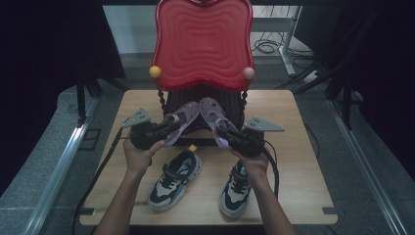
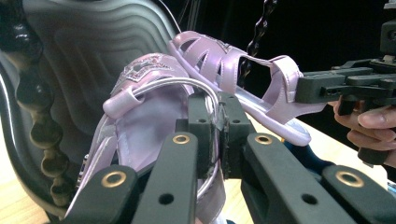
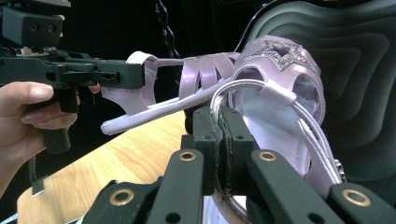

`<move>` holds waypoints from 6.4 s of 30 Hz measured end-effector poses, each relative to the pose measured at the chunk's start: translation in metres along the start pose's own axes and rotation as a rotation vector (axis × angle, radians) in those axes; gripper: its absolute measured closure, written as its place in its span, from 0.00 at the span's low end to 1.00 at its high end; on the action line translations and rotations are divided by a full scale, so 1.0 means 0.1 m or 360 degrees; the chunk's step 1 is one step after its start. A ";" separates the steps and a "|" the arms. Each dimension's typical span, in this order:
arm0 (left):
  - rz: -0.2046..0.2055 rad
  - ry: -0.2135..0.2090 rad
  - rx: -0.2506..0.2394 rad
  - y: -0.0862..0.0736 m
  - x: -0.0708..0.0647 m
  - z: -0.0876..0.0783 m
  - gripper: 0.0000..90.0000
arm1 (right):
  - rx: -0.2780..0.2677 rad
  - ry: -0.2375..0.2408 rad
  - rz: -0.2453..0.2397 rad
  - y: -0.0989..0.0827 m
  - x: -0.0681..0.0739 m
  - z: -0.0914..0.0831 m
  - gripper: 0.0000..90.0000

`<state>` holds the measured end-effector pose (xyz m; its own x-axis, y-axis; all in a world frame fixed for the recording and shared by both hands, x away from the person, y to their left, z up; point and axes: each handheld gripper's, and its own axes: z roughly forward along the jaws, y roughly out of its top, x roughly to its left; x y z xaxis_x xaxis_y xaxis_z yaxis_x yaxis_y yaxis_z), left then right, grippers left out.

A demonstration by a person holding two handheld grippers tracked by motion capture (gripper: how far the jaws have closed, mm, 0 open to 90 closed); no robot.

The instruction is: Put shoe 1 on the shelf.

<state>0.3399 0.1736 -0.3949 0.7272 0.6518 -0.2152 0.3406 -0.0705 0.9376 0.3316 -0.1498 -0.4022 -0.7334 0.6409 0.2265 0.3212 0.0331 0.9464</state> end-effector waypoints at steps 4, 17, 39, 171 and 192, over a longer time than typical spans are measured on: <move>-0.0009 -0.0001 -0.0011 0.01 0.01 0.04 0.95 | 0.0012 -0.0001 -0.0006 0.03 -0.01 0.02 0.97; 0.0005 0.0021 -0.0010 0.01 0.00 0.15 0.95 | 0.0010 0.0023 -0.0015 0.02 -0.04 0.11 0.96; 0.0022 0.0068 -0.0071 0.08 0.01 0.28 0.95 | 0.0003 -0.0012 -0.0034 0.11 -0.10 0.22 0.96; 0.0072 0.0108 0.0089 -0.33 0.10 0.03 0.56 | 0.0185 -0.0119 -0.0233 -0.16 -0.18 0.05 0.53; 0.0064 0.0023 0.0161 -0.60 -0.04 -0.24 0.56 | 0.0191 -0.0102 -0.0203 -0.46 -0.16 -0.27 0.53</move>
<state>0.3020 0.1930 -0.4437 0.7332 0.6576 -0.1730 0.3702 -0.1726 0.9128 0.3121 -0.1823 -0.4430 -0.7341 0.6733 0.0877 0.3002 0.2059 0.9314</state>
